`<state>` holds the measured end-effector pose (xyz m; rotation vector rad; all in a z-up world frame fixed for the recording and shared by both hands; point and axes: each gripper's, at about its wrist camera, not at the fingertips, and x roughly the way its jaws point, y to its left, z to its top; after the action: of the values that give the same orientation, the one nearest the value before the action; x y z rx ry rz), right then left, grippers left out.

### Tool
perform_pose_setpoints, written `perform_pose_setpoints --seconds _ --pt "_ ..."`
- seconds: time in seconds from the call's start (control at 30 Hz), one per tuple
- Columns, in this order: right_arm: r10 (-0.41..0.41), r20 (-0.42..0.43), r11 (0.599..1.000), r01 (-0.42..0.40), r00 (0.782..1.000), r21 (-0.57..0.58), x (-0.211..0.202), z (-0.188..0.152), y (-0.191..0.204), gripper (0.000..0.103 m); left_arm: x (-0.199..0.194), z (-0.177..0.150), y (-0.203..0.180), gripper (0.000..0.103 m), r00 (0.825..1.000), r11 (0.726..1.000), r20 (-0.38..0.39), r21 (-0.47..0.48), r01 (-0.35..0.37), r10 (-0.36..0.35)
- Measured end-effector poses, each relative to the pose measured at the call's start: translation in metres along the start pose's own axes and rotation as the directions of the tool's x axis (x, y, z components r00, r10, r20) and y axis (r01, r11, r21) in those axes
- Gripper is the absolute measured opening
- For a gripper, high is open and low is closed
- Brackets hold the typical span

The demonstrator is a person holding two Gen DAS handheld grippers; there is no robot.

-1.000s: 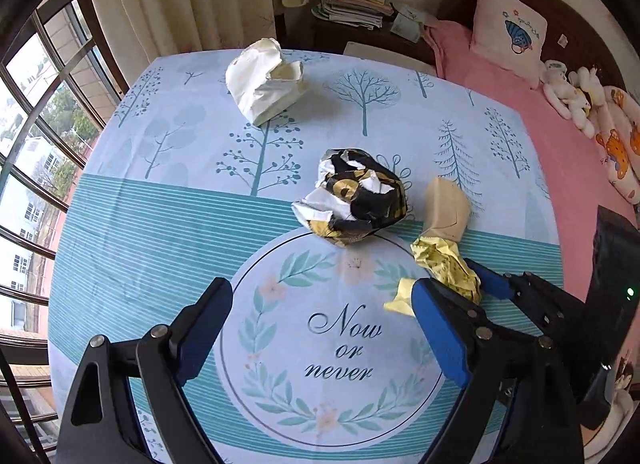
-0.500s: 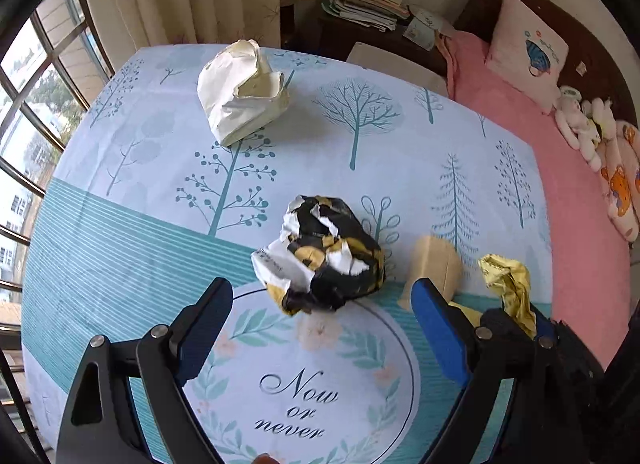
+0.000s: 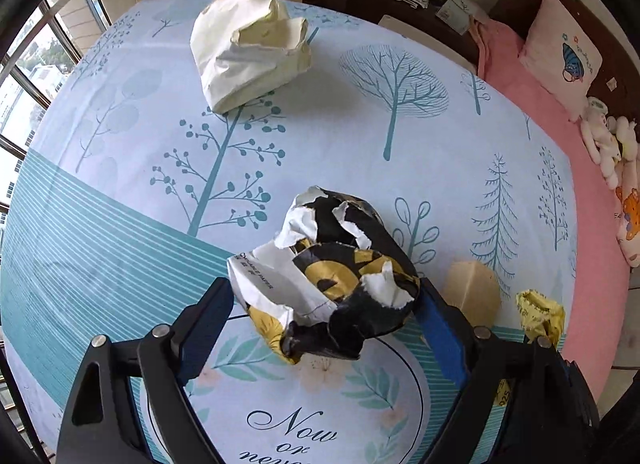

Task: Collect trash
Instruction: 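Grasp the yellow crumpled paper with the right tool while the left tool grasps the black-gold wrapper, then carry the yellow paper and black-gold wrapper over the bin with both tools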

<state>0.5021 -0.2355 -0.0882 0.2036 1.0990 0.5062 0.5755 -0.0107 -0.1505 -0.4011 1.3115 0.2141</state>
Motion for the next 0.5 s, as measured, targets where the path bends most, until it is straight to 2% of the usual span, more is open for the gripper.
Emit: perform_pose_setpoints --seconds 0.07,0.2,0.37,0.5 --pt "0.000 -0.001 1.000 0.000 1.000 0.001 0.000 -0.001 0.000 0.046 0.002 0.000 0.002 0.085 1.000 1.000 0.008 -0.002 0.005 -0.005" --pt "-0.006 0.003 1.000 0.006 1.000 0.001 -0.002 -0.005 0.001 0.046 -0.007 -0.003 0.006 0.074 0.998 1.000 0.060 0.005 0.020 -0.021" --pt "-0.014 0.004 1.000 0.014 1.000 0.007 -0.005 -0.011 0.004 0.046 -0.018 -0.011 0.006 0.063 0.996 0.999 0.086 0.038 0.004 -0.008" --pt "-0.021 0.012 1.000 0.021 1.000 0.004 -0.014 -0.020 0.013 0.046 -0.032 -0.023 0.013 0.062 0.995 0.999 0.097 0.036 0.020 -0.023"
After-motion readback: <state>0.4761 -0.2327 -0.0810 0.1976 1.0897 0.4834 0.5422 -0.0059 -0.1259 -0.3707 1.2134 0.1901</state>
